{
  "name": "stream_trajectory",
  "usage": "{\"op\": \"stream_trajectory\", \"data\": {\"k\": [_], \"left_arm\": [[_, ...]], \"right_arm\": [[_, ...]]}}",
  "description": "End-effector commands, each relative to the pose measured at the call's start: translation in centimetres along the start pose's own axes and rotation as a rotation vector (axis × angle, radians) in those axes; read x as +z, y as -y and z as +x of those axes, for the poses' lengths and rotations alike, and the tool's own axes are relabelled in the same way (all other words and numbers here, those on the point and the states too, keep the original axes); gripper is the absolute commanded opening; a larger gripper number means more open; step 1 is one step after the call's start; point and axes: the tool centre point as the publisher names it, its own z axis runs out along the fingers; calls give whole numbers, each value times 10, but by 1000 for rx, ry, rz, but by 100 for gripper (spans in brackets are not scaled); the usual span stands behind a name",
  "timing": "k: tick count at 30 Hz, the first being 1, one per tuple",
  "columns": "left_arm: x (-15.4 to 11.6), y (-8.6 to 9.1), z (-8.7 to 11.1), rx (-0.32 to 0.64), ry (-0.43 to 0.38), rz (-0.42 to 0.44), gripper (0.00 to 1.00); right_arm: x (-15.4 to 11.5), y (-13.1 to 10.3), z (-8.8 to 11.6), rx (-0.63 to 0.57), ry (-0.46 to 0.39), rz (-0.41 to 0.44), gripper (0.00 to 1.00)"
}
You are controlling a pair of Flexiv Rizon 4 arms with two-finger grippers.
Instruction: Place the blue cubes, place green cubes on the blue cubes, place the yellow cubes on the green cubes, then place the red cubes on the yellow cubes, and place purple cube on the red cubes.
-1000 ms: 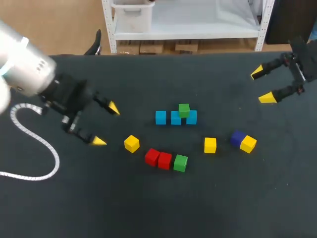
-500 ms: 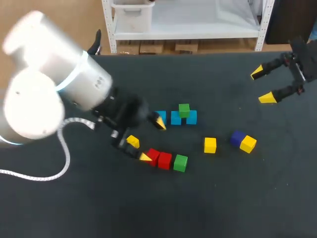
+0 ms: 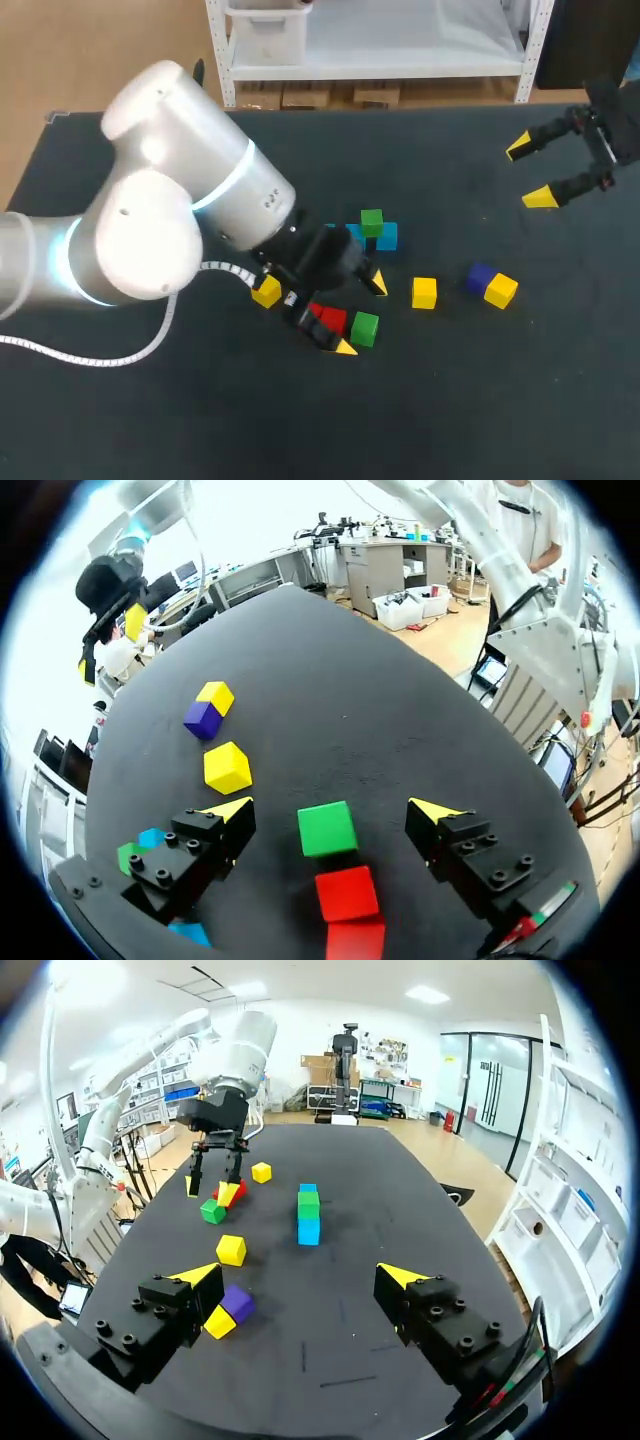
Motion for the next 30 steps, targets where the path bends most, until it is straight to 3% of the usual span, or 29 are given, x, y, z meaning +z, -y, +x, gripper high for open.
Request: {"op": "stream_trajectory", "data": {"k": [1,19,22,24,27,29,30], "left_arm": [[15,-8,4,-32,0,-2,100],[23,-1,9,-66,14,-6,100],[22,-2,11,-70,10,-8,90],[21,-2,11,-73,8,-9,75],[21,-2,11,-76,7,-9,64],[21,-2,10,-78,8,-8,48],[20,-2,10,-78,8,-6,46]], "right_arm": [[0,0,0,-1,2,0,100],[0,0,0,-1,2,0,100],[0,0,0,-1,2,0,100],[0,0,0,-1,2,0,100],[0,0,0,-1,2,0,100],[0,0,0,-1,2,0,100],[0,0,0,-1,2,0,100]]}}
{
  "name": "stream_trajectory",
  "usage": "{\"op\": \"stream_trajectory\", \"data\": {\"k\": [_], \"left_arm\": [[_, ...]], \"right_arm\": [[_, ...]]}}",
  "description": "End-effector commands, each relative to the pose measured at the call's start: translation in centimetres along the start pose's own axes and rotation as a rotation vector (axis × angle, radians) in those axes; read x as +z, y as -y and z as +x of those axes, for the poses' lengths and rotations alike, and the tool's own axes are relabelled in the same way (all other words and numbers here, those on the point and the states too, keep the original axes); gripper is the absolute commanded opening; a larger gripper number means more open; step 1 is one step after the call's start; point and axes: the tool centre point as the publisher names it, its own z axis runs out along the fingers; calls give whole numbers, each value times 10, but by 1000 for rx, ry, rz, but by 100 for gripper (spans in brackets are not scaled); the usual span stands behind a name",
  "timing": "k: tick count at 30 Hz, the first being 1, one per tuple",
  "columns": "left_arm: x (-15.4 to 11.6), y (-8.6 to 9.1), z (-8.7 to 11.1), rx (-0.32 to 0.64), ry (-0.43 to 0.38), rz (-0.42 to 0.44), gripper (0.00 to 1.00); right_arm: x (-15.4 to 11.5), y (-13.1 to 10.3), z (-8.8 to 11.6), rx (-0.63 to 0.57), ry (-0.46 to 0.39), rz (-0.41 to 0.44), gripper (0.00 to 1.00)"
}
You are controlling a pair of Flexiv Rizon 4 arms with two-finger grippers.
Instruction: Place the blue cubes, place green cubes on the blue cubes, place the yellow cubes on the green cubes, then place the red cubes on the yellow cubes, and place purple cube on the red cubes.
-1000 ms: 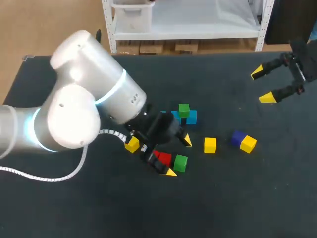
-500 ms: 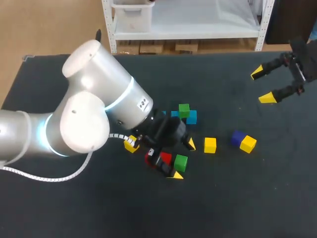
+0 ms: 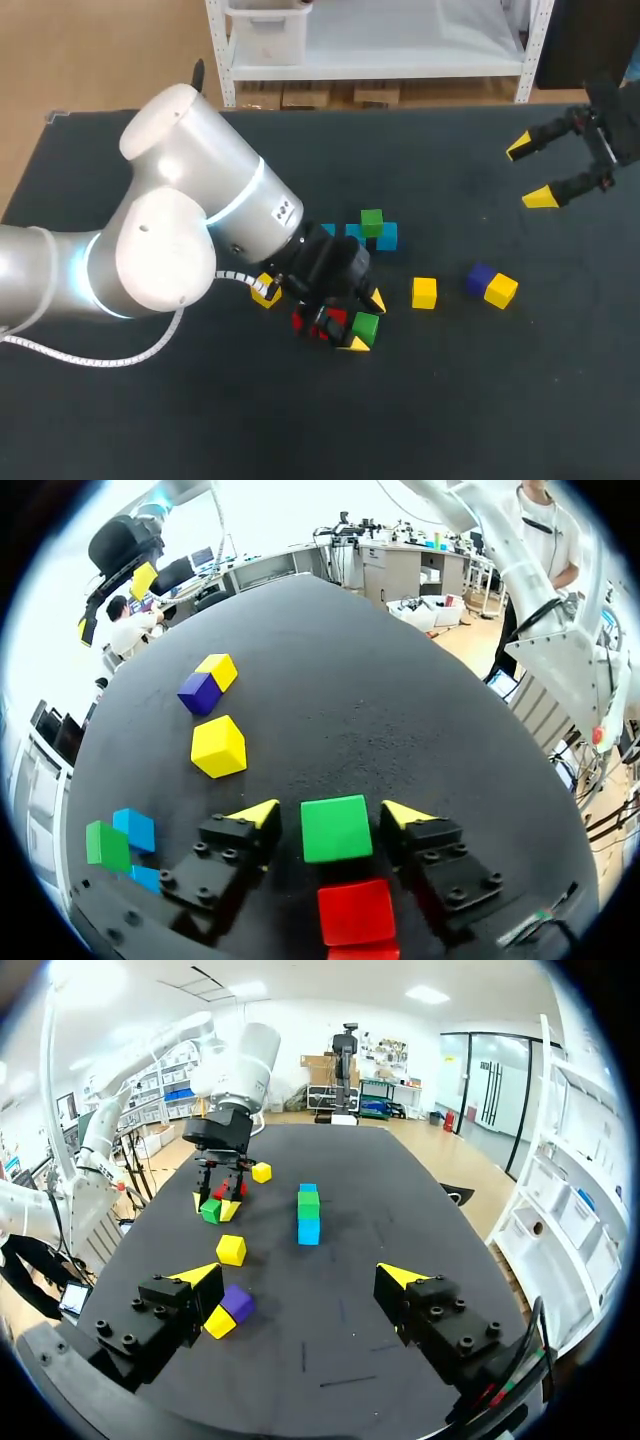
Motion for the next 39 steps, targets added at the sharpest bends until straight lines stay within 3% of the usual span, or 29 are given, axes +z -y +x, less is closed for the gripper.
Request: {"op": "stream_trajectory", "data": {"k": [1,8,11,12,16,19,26,27,29,39], "left_arm": [[-1,1,-1,-3,-4,2,46],[-6,3,-1,-4,-14,20,49],[-8,4,0,-8,-22,23,69],[-9,4,1,-10,-23,23,71],[-10,4,2,-15,-25,22,48],[-10,3,2,-16,-26,21,47],[-6,4,-3,-14,-16,20,30],[-6,4,-4,-14,-16,19,16],[-6,4,-5,-13,-15,18,0],[-30,-8,-9,-64,-13,-47,0]], "right_arm": [[0,0,0,-1,1,0,100],[0,0,0,-1,1,0,100],[0,0,0,-1,1,0,100],[0,0,0,-1,1,0,100],[0,0,0,-1,1,0,100],[0,0,0,-1,1,0,100],[0,0,0,-1,1,0,100],[0,0,0,-1,1,0,100],[0,0,0,-1,1,0,100],[0,0,0,-1,1,0,100]]}}
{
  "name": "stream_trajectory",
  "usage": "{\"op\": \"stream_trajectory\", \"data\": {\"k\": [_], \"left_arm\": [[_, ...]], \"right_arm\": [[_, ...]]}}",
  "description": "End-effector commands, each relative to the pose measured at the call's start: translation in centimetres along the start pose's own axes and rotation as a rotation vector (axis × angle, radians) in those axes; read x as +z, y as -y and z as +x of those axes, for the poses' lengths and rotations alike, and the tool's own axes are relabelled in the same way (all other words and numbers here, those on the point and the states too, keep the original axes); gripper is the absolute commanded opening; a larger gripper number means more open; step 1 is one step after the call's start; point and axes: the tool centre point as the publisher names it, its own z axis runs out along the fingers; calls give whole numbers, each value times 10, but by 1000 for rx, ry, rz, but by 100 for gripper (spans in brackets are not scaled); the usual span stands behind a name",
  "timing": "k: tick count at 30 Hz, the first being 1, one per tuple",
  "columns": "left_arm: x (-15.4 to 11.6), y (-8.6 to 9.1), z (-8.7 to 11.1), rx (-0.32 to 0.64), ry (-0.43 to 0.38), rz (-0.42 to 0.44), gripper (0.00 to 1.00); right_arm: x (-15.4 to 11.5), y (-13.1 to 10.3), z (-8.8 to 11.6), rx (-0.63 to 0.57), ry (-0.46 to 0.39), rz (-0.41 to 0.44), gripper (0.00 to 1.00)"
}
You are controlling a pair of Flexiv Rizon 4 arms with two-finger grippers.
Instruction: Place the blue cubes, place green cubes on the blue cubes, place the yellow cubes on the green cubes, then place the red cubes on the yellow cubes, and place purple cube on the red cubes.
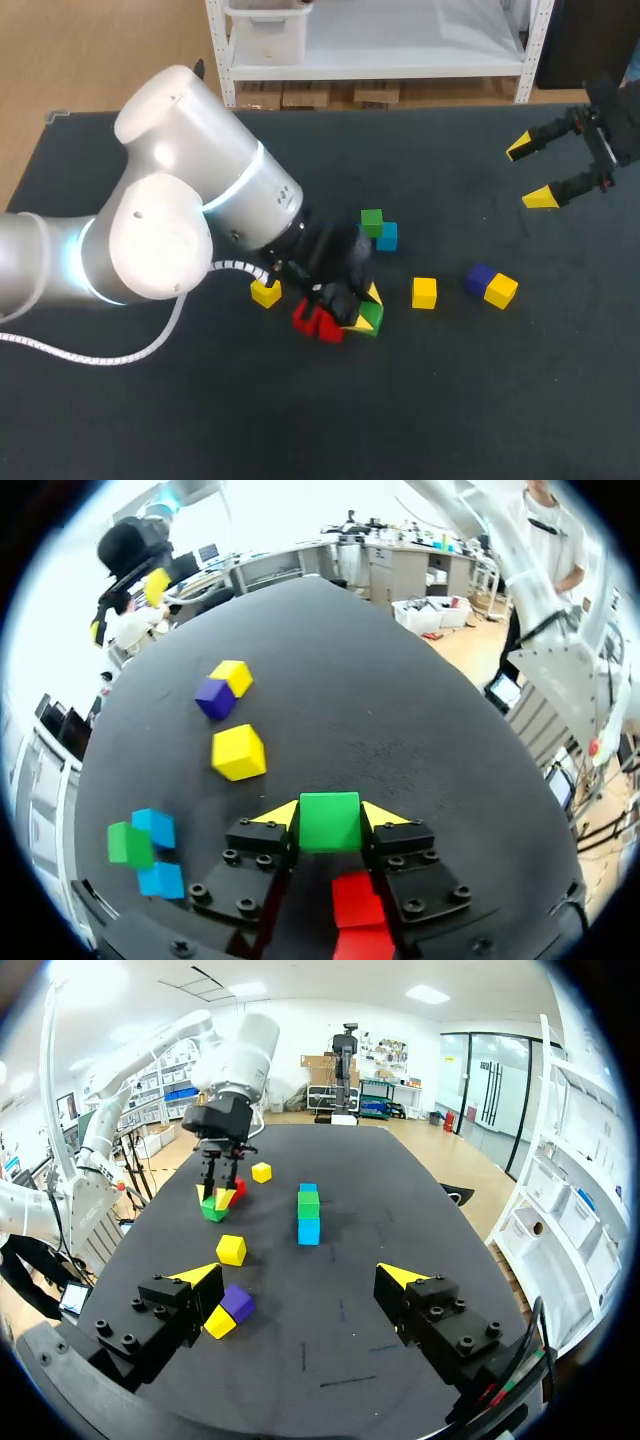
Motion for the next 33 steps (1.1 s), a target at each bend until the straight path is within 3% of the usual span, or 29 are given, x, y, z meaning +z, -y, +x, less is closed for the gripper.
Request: {"op": "stream_trajectory", "data": {"k": [1,8,15,33], "left_arm": [[-15,-3,0,-38,5,-33,0],[-44,-26,8,-170,13,-117,0],[-59,-47,23,-242,19,-137,0],[-72,-105,57,-231,35,-193,0]], "right_arm": [[0,0,0,-1,1,0,100],[0,0,0,-1,1,0,100],[0,0,0,-1,1,0,100],[0,0,0,-1,1,0,100]]}}
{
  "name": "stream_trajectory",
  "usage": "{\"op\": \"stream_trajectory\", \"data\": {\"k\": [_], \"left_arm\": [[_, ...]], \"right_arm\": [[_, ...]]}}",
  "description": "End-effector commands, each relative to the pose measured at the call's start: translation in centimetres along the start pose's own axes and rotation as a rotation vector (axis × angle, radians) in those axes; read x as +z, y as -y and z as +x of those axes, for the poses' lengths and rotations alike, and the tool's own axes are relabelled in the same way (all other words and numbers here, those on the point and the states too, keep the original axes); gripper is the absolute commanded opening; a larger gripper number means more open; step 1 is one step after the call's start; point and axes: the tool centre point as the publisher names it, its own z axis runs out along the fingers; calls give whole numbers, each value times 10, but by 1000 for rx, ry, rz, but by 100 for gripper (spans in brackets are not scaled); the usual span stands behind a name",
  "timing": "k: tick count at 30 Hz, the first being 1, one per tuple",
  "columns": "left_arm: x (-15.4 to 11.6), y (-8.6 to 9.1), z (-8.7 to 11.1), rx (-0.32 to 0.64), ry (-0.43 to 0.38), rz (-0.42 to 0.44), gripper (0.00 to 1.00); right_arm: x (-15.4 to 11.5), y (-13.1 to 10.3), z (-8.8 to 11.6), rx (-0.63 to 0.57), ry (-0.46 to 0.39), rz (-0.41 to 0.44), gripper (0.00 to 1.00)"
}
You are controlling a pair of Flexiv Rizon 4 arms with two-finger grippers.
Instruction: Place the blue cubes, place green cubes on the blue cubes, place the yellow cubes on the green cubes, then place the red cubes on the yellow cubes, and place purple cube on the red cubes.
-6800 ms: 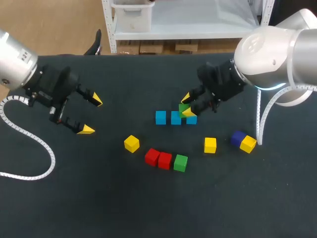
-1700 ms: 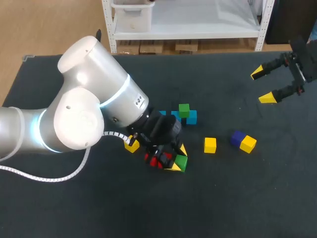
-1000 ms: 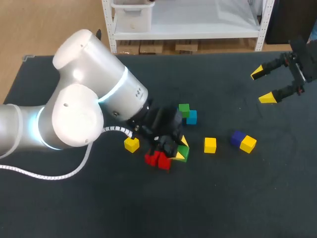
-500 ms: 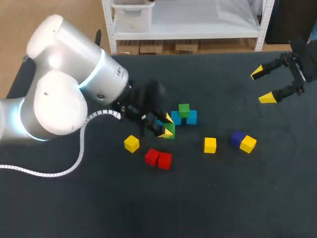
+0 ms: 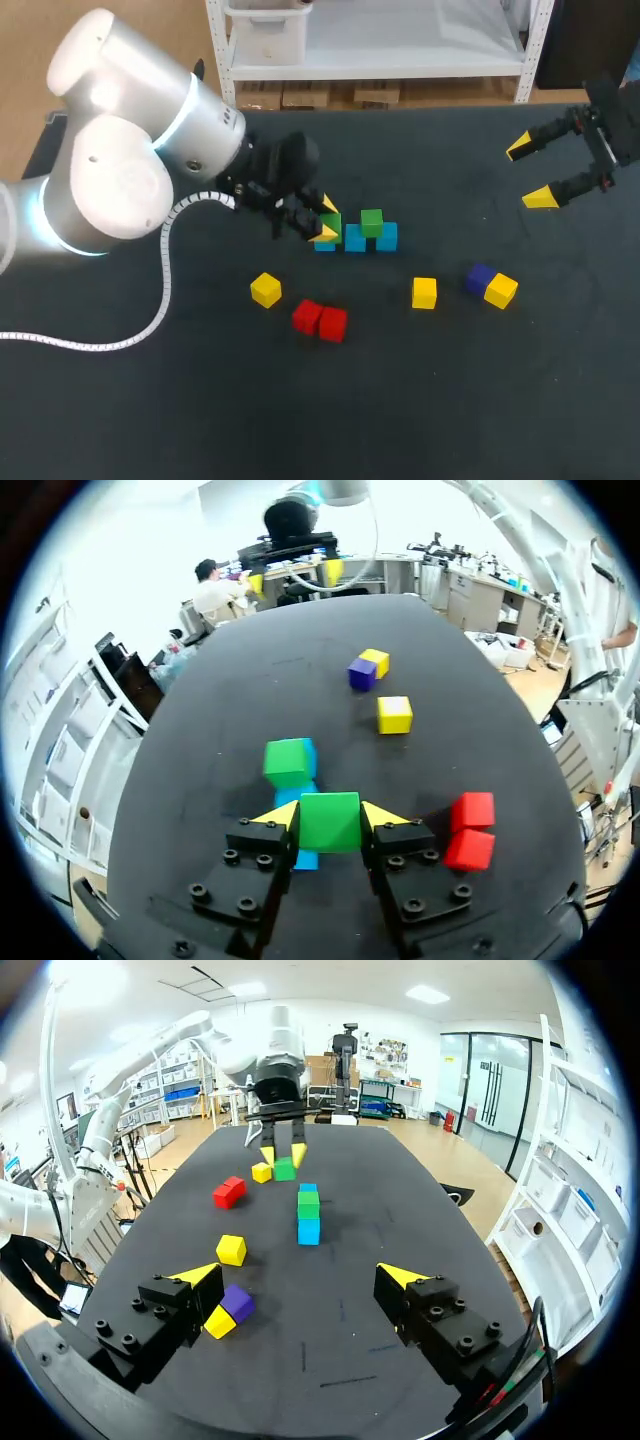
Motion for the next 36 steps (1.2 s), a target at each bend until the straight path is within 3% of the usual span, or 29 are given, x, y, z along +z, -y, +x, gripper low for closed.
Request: {"op": "stream_trajectory", "data": {"k": [1,23,36], "left_arm": [[7,-11,6,1,7,9,0],[21,-38,7,41,14,35,0],[29,-37,6,40,17,50,0]], "right_arm": [[0,0,0,-1,1,0,100],[0,0,0,-1,1,0,100],[0,0,0,-1,1,0,100]]}}
